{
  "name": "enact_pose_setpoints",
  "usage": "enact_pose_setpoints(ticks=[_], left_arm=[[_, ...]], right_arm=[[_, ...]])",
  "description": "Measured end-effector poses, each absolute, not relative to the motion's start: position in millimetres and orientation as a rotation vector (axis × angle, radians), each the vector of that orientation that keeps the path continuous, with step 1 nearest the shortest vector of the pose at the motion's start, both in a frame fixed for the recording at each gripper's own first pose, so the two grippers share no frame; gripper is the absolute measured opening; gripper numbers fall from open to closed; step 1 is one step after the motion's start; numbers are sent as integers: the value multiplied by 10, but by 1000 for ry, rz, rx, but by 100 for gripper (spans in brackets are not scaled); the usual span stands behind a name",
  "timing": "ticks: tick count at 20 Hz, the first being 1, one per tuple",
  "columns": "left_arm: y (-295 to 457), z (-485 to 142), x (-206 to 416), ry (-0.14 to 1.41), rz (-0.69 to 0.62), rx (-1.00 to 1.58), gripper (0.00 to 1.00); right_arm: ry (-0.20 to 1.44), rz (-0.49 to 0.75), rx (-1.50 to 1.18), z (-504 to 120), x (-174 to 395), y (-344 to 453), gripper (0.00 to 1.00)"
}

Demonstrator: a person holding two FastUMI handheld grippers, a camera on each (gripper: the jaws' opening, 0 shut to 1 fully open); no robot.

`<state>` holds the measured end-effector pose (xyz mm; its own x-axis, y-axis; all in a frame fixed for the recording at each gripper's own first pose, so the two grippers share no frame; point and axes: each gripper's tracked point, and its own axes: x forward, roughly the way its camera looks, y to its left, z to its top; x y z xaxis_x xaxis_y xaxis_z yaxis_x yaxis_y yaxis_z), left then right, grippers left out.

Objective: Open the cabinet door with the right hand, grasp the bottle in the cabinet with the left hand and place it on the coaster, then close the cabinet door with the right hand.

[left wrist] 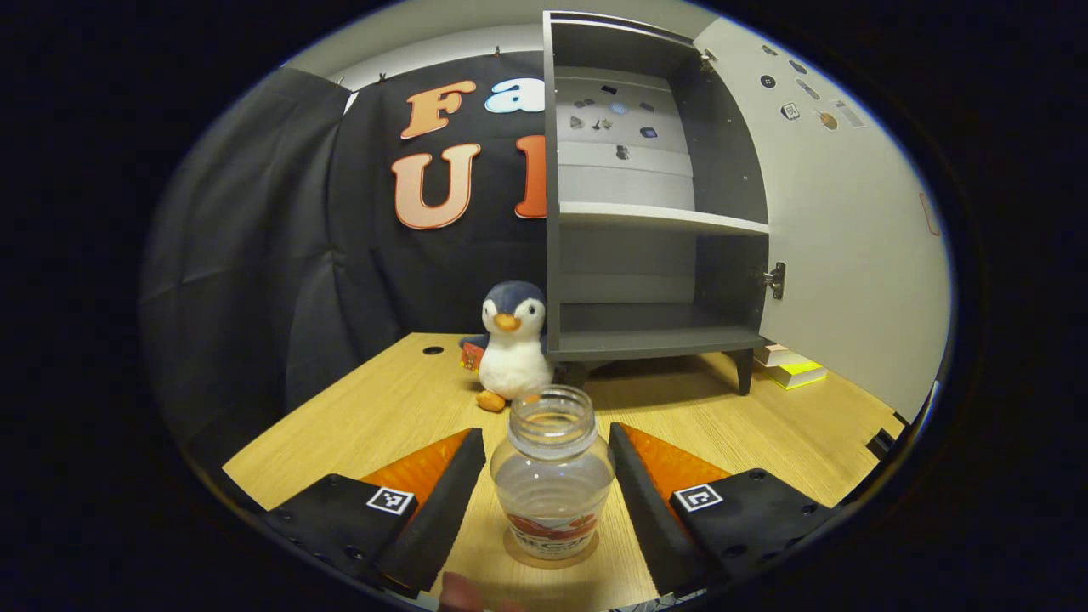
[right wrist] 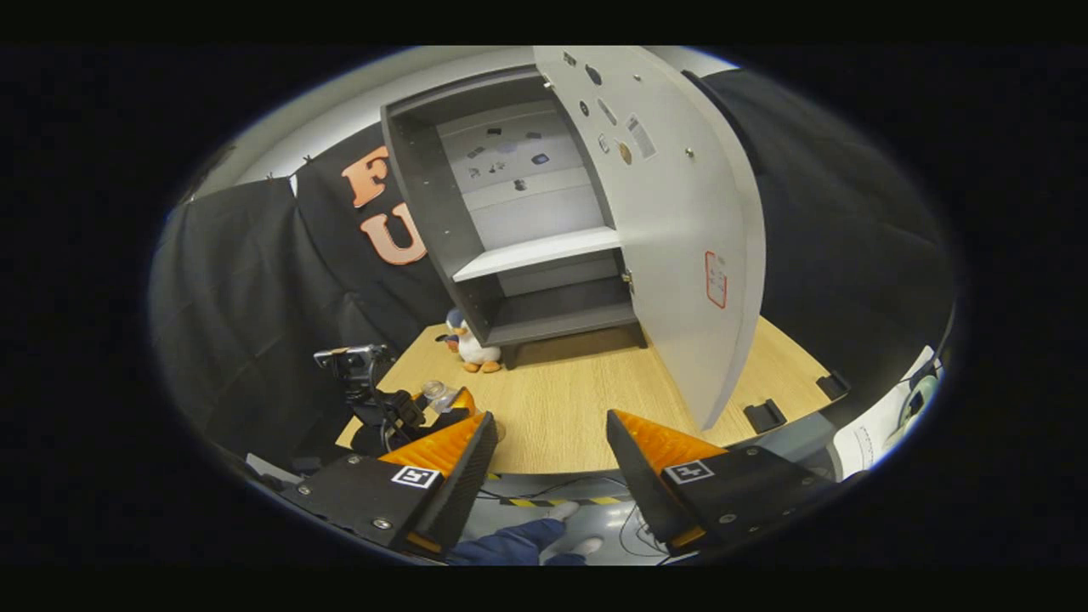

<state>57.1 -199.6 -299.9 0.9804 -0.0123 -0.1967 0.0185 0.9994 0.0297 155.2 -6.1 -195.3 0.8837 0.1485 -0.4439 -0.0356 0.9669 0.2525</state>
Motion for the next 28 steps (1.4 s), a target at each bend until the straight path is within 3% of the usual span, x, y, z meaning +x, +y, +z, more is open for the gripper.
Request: enact_pose_setpoints(ticks=[14, 22, 28], left_arm=[[-2201, -1725, 299, 55, -44, 37, 95], [-2426, -1034, -3, 4, -121, 55, 95], [-2402, -790, -113, 6, -116, 63, 95]], right_arm=[[250, 77, 236, -1031, 1347, -572, 81], [84, 24, 162, -288, 1631, -1388, 81], [63, -20, 151, -205, 1933, -1938, 81]])
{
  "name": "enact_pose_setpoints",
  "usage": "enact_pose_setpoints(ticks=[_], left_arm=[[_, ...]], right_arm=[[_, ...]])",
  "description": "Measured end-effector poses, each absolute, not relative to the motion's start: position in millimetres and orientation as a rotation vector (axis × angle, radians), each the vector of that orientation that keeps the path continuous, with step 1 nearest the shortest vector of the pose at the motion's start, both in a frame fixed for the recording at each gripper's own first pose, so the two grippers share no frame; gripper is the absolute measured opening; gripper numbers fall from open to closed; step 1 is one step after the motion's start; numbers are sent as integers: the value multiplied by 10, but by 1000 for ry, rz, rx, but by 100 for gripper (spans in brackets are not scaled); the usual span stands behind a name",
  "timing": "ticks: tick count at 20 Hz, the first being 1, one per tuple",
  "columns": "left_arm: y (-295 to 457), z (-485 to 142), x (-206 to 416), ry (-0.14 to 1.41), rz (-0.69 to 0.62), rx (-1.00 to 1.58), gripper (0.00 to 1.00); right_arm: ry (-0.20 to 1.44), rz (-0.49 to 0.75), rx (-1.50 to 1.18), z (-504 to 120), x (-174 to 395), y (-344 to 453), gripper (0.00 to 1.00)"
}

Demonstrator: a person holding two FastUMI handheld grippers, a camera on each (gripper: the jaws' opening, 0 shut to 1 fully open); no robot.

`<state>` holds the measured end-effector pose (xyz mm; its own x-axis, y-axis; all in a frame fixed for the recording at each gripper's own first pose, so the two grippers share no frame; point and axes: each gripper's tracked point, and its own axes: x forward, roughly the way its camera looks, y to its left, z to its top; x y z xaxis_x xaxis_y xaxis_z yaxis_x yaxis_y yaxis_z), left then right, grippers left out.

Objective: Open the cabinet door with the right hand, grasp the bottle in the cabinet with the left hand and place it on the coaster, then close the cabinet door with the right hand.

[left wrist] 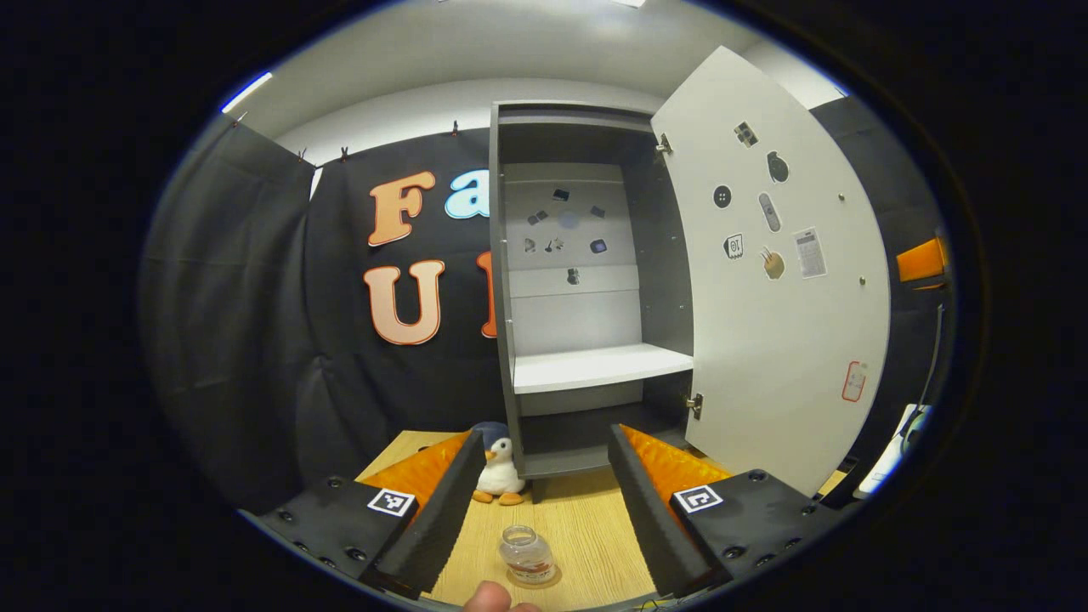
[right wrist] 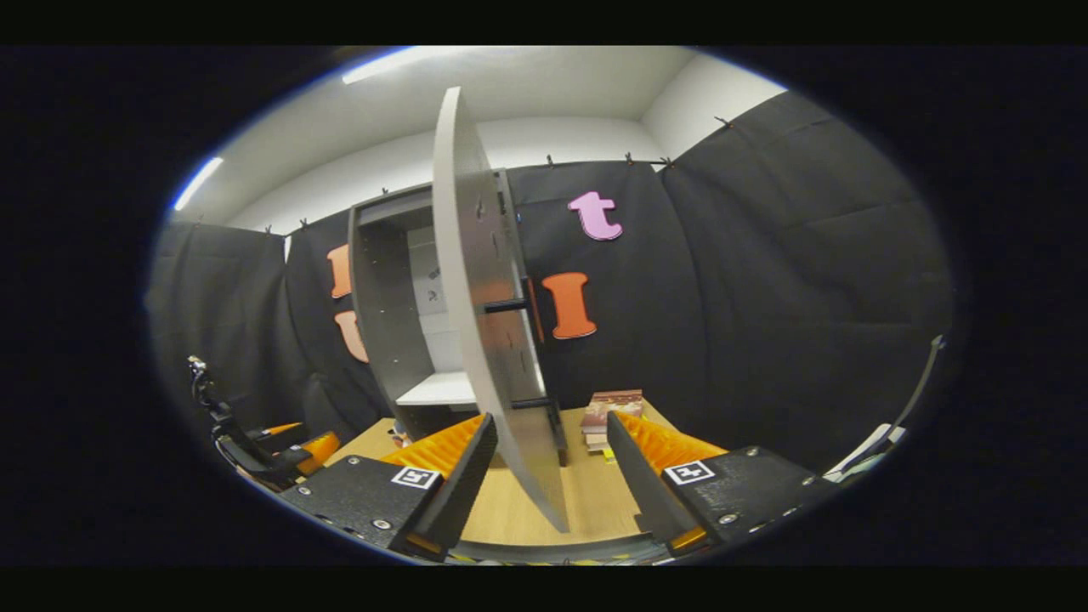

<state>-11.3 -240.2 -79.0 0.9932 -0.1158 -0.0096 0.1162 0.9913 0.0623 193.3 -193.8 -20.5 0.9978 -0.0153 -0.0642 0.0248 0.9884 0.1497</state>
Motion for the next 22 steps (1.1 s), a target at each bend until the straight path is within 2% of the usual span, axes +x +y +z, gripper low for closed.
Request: enact_pose_setpoints(ticks=[12, 14, 15, 16, 22], left_arm=[[-2202, -902, -85, 71, -74, 95, 95], [-2137, -923, -94, 75, -61, 96, 95], [-2110, -917, -89, 74, -60, 97, 95], [-2068, -927, -84, 75, -56, 102, 95], [-1762, -877, 22, 65, -32, 102, 95]], right_arm=[[47, 17, 150, -191, 2179, -1957, 81], [43, 41, 148, -218, 2209, -1814, 80], [41, 61, 150, -223, 2216, -1733, 75], [39, 81, 158, -229, 2224, -1649, 80], [59, 175, 178, -276, 2327, -1041, 80]])
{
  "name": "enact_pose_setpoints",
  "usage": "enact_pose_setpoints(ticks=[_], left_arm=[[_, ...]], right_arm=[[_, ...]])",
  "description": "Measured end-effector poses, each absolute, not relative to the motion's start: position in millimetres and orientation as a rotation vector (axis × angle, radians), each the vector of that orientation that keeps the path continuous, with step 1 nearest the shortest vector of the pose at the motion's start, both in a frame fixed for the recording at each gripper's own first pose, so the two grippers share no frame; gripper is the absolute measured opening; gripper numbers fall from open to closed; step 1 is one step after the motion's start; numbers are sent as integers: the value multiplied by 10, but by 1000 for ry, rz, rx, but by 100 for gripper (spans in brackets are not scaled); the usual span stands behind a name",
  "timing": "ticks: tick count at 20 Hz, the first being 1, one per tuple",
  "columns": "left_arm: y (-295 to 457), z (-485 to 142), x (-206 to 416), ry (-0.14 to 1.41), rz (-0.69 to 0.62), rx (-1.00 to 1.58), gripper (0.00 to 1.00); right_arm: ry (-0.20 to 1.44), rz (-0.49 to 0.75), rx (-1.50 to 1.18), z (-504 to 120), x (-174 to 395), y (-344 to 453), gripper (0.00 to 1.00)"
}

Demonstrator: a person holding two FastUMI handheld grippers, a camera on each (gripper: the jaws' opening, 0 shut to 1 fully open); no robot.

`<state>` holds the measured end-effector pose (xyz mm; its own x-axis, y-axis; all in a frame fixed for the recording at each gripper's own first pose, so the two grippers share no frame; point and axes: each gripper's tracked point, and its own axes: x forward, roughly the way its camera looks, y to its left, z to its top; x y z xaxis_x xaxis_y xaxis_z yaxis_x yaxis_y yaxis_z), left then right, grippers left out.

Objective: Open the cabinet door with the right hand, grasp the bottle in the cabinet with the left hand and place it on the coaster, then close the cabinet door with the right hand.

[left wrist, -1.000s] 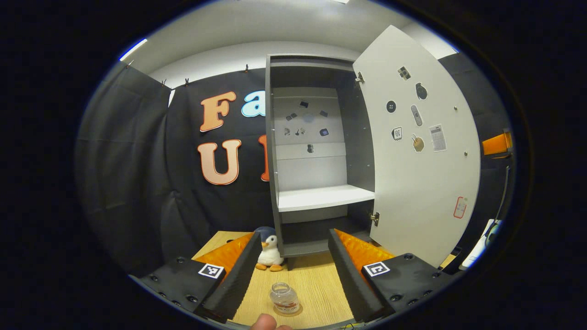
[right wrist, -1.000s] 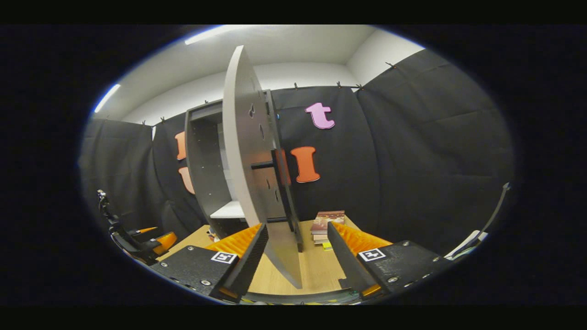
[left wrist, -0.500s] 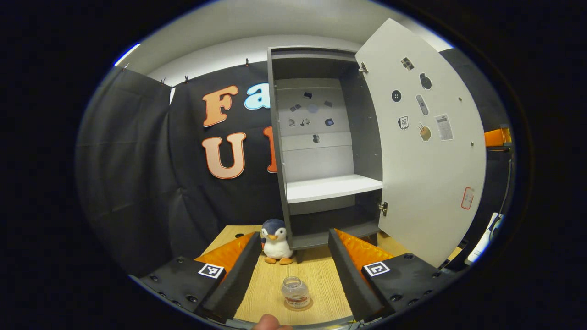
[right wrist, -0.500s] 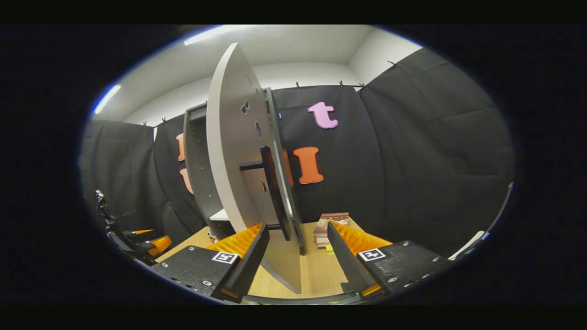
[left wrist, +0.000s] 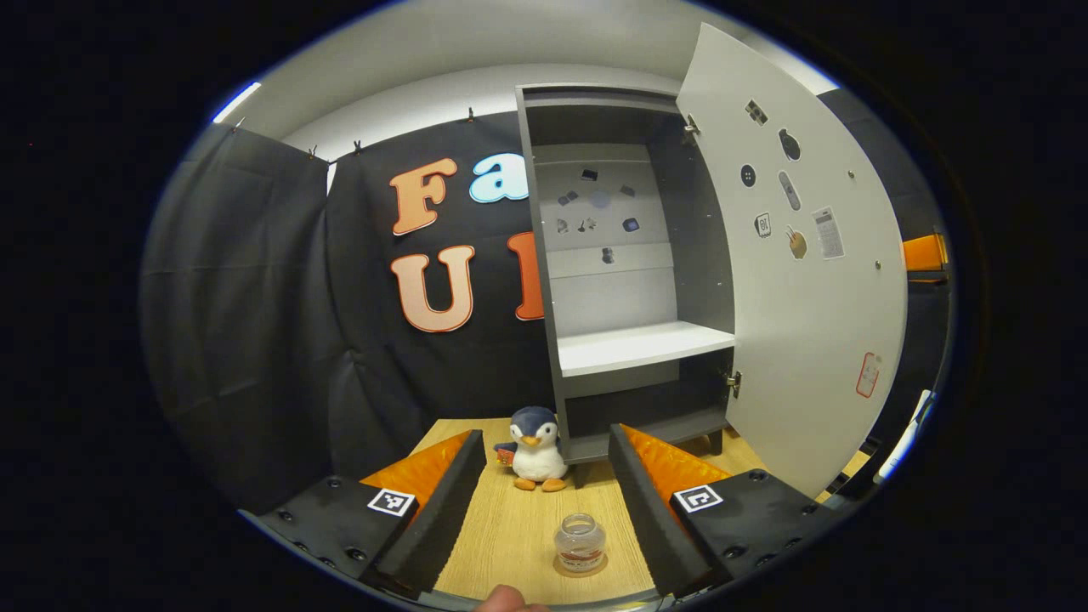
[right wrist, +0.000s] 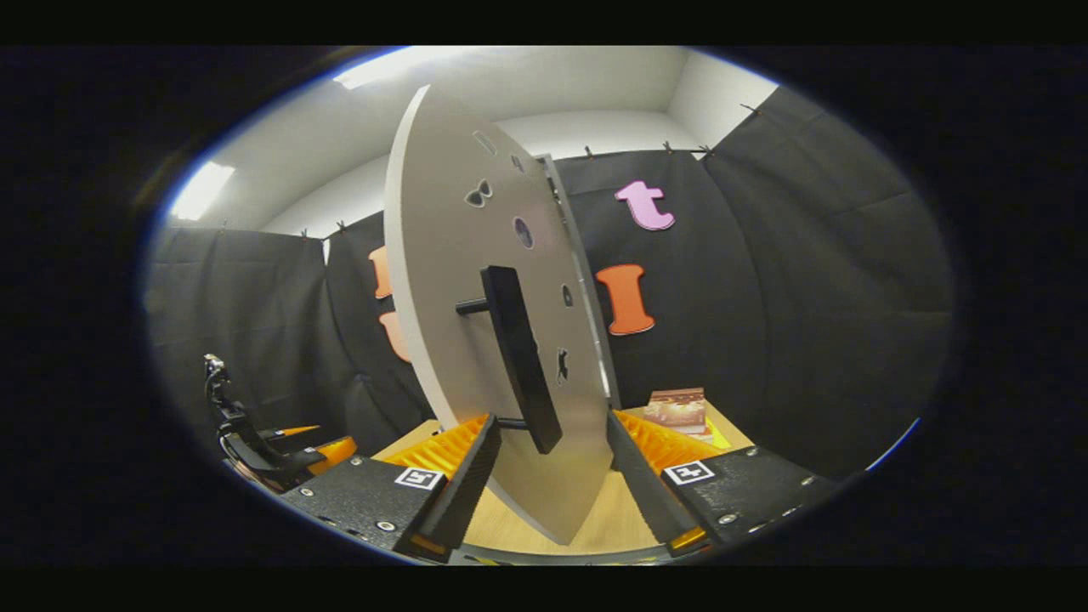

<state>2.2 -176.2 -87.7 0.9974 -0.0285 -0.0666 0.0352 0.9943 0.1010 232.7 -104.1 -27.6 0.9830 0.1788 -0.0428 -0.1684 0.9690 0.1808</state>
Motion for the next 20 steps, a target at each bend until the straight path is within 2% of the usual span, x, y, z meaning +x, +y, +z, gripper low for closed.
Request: enact_pose_setpoints(ticks=[6, 7, 8, 13, 14, 15, 18, 20], left_arm=[[-1266, -907, 122, 70, -17, 84, 95], [-1193, -889, 164, 68, -22, 77, 95], [-1129, -900, 208, 71, -25, 73, 95], [-750, -901, 444, 67, -22, 58, 95], [-659, -903, 485, 64, -14, 56, 95], [-548, -888, 525, 60, -1, 52, 95], [-365, -924, 631, 66, 6, 12, 95], [-247, -934, 696, 70, 11, 3, 95]], right_arm=[[52, 193, 146, -302, 2580, -537, 80], [57, 200, 151, -313, 2639, -423, 72], [56, 206, 155, -307, 2703, -306, 80], [61, 233, 133, -331, 3195, 326, 81], [58, 232, 134, -333, 3324, 429, 88], [56, 235, 134, -333, 3460, 556, 85], [48, 228, 108, -328, 3830, 899, 90], [45, 219, 92, -322, 3835, 871, 93]])
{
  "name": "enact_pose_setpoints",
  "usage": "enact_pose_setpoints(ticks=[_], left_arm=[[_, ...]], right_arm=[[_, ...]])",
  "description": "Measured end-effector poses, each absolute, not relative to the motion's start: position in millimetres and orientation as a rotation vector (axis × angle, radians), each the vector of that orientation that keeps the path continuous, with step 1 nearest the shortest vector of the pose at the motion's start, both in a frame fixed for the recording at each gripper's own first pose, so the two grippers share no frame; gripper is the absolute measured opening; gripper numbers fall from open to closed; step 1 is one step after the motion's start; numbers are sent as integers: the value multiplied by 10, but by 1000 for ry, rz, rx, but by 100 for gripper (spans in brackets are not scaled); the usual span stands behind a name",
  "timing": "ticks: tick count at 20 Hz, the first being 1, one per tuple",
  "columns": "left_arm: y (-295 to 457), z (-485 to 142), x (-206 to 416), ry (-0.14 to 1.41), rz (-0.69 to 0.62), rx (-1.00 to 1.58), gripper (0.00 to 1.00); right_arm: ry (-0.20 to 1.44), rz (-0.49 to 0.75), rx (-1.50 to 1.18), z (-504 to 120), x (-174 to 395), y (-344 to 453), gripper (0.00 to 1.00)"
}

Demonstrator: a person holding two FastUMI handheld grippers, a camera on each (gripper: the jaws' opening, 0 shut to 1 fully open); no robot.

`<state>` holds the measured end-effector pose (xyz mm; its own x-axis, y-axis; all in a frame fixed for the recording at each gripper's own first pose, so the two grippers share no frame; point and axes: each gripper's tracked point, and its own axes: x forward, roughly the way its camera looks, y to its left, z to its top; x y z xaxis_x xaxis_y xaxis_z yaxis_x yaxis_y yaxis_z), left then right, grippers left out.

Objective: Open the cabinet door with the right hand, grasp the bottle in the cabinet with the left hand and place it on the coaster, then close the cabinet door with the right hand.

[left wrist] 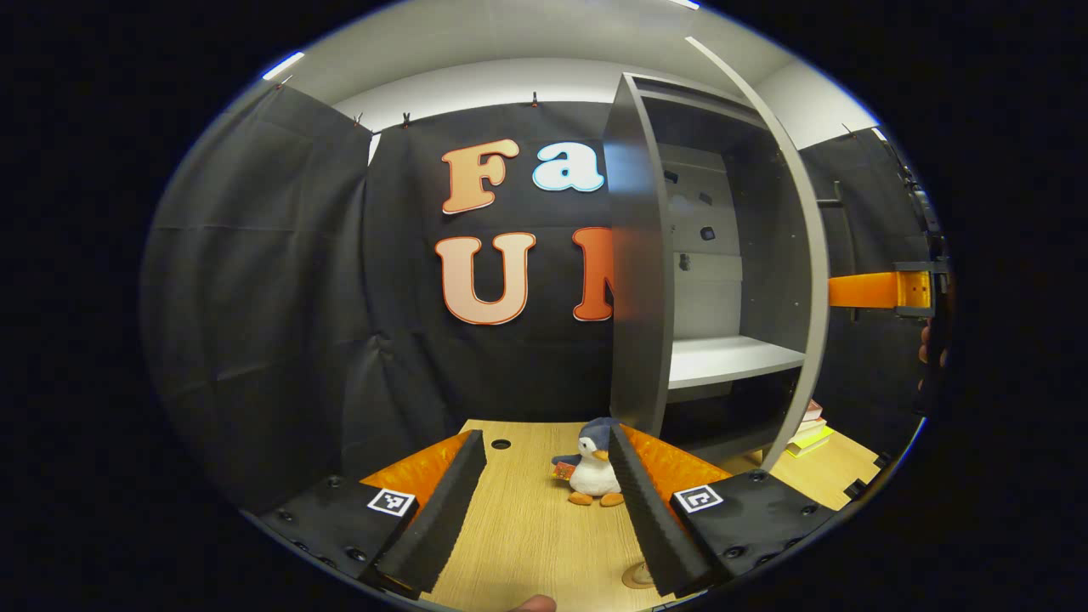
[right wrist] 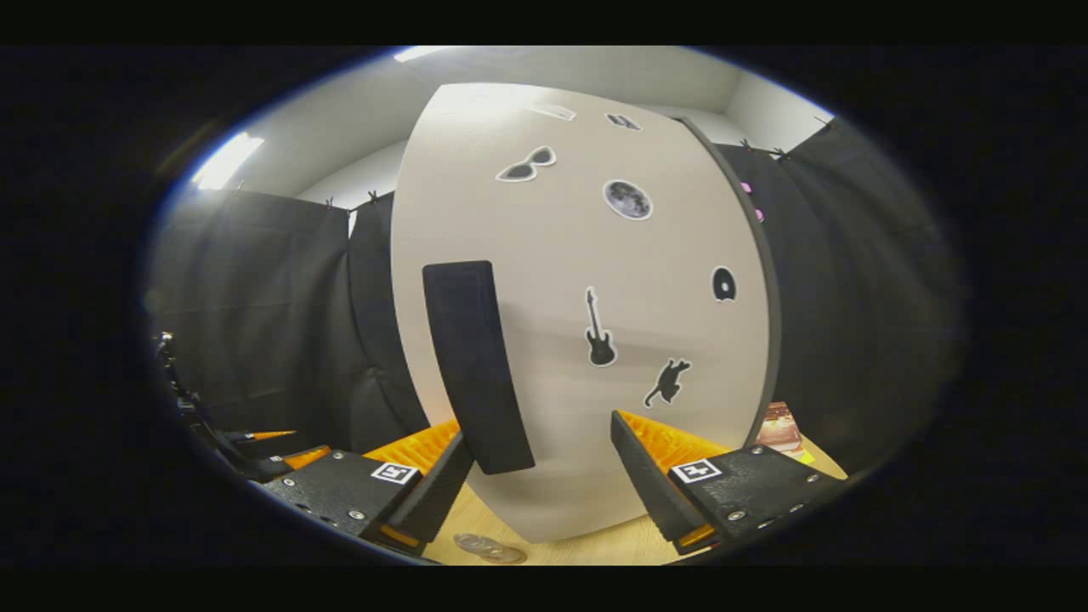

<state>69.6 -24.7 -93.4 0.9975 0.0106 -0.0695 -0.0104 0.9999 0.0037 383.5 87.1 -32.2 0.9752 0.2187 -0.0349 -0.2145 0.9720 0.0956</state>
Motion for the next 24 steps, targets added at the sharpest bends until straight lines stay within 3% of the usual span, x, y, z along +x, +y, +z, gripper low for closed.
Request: enact_pose_setpoints(ticks=[24], left_arm=[[209, -1140, 1319, 110, 10, -69, 95]], right_arm=[[-30, 51, 9, -426, 4412, 1042, 95]])
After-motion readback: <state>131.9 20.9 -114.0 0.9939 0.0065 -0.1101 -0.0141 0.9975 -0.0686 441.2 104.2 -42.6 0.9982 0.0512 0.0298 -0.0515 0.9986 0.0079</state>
